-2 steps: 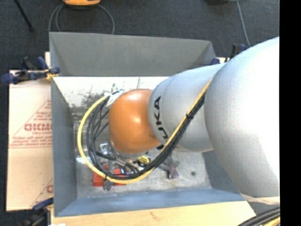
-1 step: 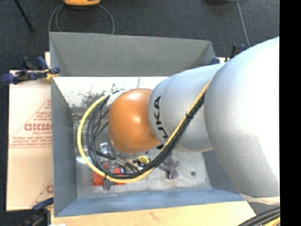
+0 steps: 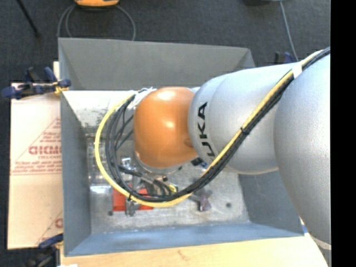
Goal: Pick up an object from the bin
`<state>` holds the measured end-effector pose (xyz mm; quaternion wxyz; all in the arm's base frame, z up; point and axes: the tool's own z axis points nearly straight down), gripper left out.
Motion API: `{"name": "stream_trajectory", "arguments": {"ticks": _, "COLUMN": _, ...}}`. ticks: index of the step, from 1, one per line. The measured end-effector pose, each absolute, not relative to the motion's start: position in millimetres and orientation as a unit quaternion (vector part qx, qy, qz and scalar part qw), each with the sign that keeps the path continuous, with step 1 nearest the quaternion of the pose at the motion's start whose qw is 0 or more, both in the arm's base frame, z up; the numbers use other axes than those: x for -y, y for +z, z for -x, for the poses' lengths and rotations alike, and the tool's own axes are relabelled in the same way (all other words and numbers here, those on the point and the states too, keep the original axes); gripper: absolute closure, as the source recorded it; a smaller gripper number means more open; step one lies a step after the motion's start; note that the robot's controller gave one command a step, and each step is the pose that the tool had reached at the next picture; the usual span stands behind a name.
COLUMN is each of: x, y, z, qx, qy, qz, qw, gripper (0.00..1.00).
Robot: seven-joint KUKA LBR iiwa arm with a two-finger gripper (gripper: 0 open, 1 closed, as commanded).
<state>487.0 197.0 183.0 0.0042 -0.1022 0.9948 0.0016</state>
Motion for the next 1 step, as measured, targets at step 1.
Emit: {"name": "stream_trajectory", "arguments": {"ticks": 1, "x": -197.4, "y": 198.4, "z": -488.3, "qx": -0.995, "qy": 0.001, "qz": 0.101, "qw": 0.003, "gripper": 1.0}}
